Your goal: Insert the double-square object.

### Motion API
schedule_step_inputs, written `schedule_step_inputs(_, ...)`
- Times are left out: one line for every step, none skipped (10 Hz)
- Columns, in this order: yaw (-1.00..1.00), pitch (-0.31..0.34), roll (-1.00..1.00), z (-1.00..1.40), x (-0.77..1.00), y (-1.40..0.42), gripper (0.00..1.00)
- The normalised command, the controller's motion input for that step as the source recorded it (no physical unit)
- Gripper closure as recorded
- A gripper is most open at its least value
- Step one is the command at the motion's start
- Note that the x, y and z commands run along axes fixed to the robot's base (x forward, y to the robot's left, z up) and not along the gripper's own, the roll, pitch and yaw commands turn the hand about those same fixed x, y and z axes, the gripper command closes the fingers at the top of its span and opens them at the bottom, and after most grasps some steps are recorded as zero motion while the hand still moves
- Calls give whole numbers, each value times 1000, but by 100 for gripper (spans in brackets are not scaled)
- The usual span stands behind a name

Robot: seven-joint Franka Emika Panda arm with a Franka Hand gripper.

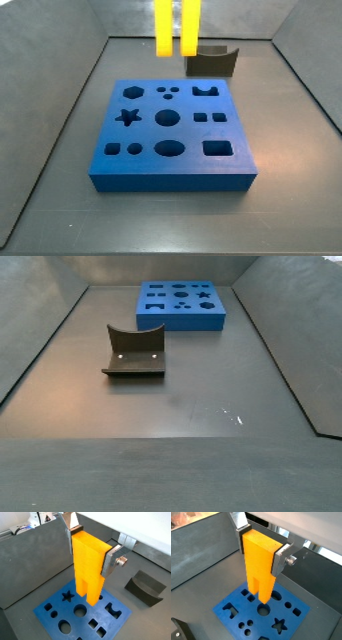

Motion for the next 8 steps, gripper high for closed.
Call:
schedule_step_inputs(0, 17, 0, -314, 574, -109, 100)
schedule_step_inputs(0, 160, 119, -423, 934, -291, 100)
schedule_step_inputs(0, 269, 193, -380, 854, -243, 100)
schedule_step_inputs(0, 370, 257, -323, 760, -209, 100)
schedule_step_inputs(0, 430, 283, -186, 666, -180, 100)
schedule_step_inputs(0, 484, 266, -69, 569, -160, 100)
schedule_step_inputs(0, 394, 156, 0, 731, -143, 100)
schedule_step_inputs(-71, 27, 0, 0, 366, 0, 100)
